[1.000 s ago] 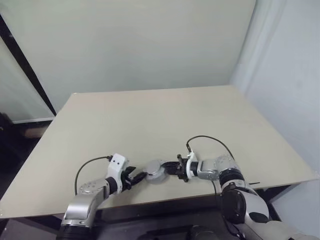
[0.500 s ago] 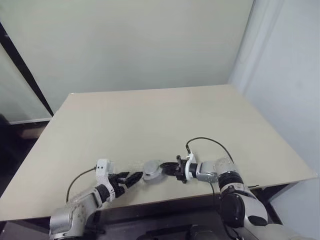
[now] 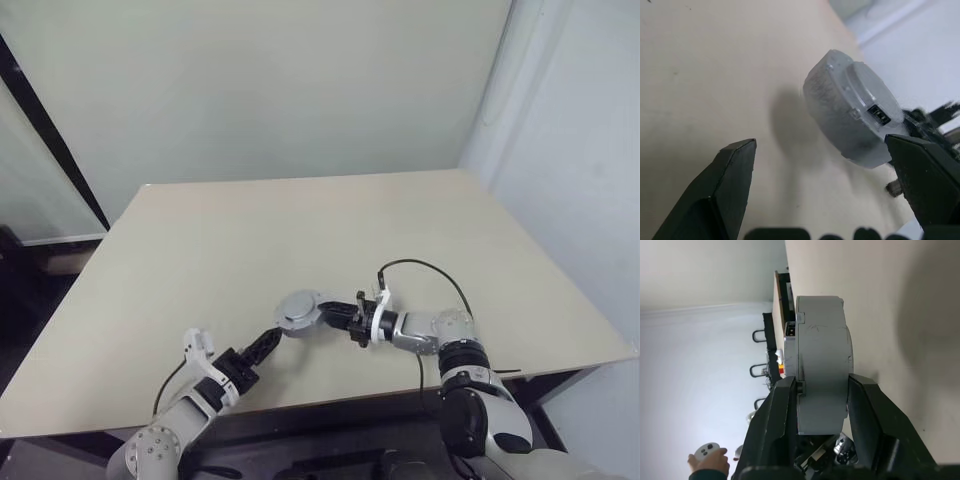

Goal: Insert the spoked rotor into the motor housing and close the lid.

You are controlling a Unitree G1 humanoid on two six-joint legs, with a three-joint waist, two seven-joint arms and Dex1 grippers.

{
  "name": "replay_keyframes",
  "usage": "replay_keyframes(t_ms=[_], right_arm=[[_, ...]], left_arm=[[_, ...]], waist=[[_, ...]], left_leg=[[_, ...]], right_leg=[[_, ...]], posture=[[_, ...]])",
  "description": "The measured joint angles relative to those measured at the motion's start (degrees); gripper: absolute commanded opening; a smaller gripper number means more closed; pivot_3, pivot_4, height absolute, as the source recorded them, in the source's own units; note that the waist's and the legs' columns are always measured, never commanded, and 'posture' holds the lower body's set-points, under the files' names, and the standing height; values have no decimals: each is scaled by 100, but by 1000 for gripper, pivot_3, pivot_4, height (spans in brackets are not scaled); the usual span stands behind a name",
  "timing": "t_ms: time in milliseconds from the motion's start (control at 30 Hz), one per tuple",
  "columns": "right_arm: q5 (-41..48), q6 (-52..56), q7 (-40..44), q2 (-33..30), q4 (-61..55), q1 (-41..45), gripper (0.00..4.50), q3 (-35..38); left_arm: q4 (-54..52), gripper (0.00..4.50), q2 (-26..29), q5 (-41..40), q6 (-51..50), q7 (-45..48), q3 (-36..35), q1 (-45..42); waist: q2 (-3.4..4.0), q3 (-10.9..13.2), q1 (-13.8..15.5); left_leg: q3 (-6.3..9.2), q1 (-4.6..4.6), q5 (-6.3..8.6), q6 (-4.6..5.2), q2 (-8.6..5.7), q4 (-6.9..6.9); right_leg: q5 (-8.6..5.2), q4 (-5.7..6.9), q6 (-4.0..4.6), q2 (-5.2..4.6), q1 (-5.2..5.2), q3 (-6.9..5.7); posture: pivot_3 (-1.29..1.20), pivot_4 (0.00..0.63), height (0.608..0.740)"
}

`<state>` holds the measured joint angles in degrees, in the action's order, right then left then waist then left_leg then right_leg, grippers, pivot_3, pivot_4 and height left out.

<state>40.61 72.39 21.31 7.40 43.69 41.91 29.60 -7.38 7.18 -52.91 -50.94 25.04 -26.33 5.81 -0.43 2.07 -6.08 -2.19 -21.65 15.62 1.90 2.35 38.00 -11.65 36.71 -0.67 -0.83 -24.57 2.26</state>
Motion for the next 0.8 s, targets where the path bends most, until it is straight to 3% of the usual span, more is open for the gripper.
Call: replay_keyframes(t_ms=[167, 633, 733, 800], right_arm=[[157, 109, 8, 2, -117, 0, 1197, -140], [384, 261, 23, 3, -319, -5, 1197, -484], [412, 265, 22, 3, -334, -7, 1197, -516], [455, 272, 22, 3, -368, -7, 1197, -516]], left_arm=[[-27, 4500, -494, -596, 92, -289, -87, -131], [295, 4500, -1009, -1258, 505, -685, -68, -451], [355, 3949, -1029, -1340, 563, -746, -63, -472], [375, 3271, -1049, -1364, 604, -794, -63, -469]], waist=[[-2, 1, 1], [-4, 1, 1], [-4, 1, 0], [-4, 1, -1]], left_leg=[[-4, -4, 0, 0, -3, 5], [-4, -7, 0, 1, -6, 9], [-4, -7, 0, 1, -7, 10], [-4, -6, 0, 1, -7, 10]], right_leg=[[0, 0, 0, 0, 0, 0], [0, -1, 0, 2, 2, 0], [0, -2, 0, 2, 2, 1], [0, -2, 0, 3, 2, 1]], posture=[[0, 0, 740], [0, 0, 740], [0, 0, 740], [0, 0, 740]])
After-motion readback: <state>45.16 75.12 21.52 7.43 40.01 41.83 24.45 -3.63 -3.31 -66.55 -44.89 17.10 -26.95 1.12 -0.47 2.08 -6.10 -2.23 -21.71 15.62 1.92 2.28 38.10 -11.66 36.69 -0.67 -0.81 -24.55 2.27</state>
